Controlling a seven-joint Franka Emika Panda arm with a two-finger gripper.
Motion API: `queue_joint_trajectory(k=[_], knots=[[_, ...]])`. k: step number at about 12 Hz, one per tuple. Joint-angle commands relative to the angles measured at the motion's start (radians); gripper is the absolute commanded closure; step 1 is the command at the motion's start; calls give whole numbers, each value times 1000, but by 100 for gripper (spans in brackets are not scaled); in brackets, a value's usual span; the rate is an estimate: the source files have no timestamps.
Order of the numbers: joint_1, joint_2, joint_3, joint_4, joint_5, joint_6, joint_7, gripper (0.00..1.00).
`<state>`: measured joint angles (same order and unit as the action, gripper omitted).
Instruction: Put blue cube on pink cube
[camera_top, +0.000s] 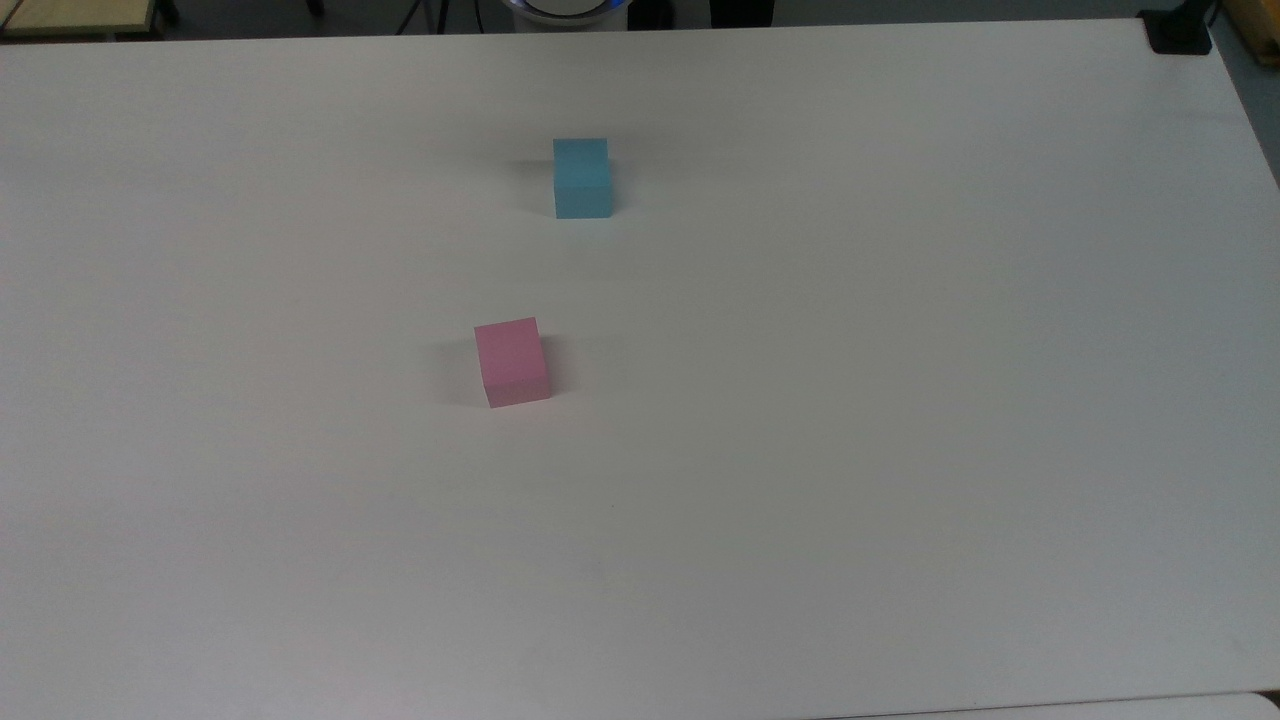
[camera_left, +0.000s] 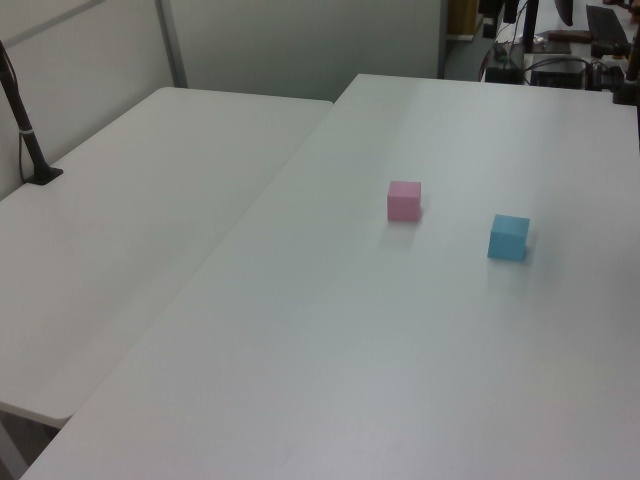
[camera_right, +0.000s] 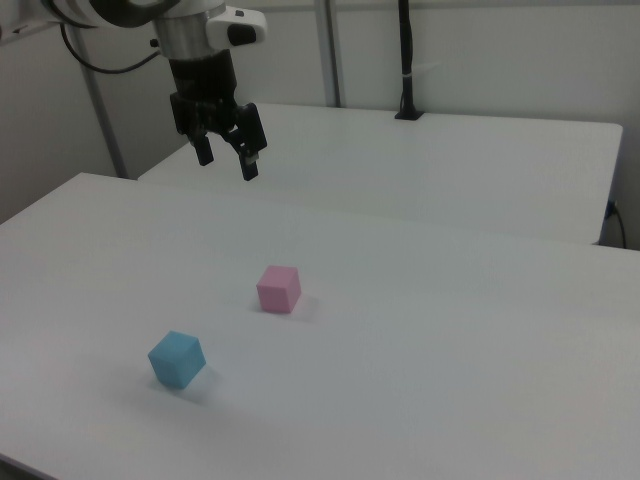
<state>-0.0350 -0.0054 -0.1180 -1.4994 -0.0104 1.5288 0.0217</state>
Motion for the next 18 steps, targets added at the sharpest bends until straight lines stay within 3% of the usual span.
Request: queue_joint_trajectory(k=[1,4,14,18], knots=[[3,-27,0,-18,17,-13,-29,0],[-2,-47,-6,-24,24,-73,-175,0],[-14,-70,-15,-38,86,-104,-144,0],[-36,-61,-19,-41,86,-16,-114,0]])
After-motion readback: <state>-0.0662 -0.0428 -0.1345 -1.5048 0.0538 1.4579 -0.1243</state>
